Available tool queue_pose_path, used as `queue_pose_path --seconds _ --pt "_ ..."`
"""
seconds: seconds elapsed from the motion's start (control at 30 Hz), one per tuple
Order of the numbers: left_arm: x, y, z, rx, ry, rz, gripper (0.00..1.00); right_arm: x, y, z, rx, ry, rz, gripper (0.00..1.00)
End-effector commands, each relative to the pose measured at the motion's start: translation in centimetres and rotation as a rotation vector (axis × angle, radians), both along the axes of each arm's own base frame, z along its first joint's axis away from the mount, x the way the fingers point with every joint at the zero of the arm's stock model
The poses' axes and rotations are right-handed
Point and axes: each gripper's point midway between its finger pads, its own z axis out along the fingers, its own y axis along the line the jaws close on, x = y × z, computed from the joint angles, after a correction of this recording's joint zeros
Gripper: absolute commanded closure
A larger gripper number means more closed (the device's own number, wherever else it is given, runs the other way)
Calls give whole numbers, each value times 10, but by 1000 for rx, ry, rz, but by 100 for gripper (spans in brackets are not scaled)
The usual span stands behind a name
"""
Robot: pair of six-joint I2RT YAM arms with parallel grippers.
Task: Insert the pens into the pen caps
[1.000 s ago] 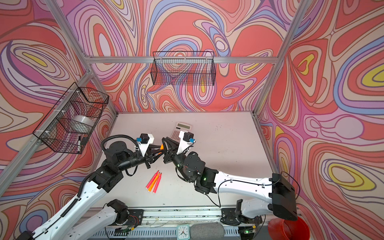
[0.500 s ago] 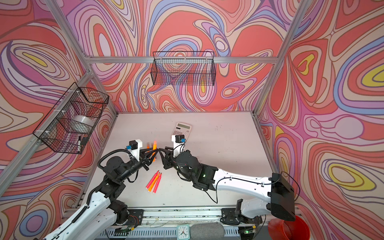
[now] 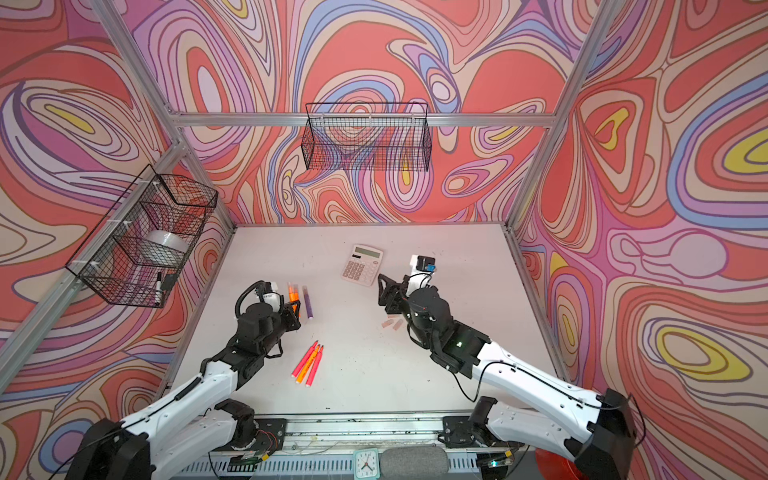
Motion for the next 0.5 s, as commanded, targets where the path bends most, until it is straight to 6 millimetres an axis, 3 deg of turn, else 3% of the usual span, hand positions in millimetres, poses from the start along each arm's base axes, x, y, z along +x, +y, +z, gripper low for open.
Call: queue_pose_path --seconds 0.0,0.13,0.3,0.47 --pt "15 -9 -11 -56 92 32 100 17 -48 -42 -64 85 -129 22" --pt "37 -21 -24 -50 161 43 100 27 -75 -71 -104 80 -250 21" --pt "53 -30 -48 21 270 45 100 34 -96 -105 -169 75 -354 18" --pt "63 -33 -80 57 389 69 100 39 -115 -118 -248 100 -444 19"
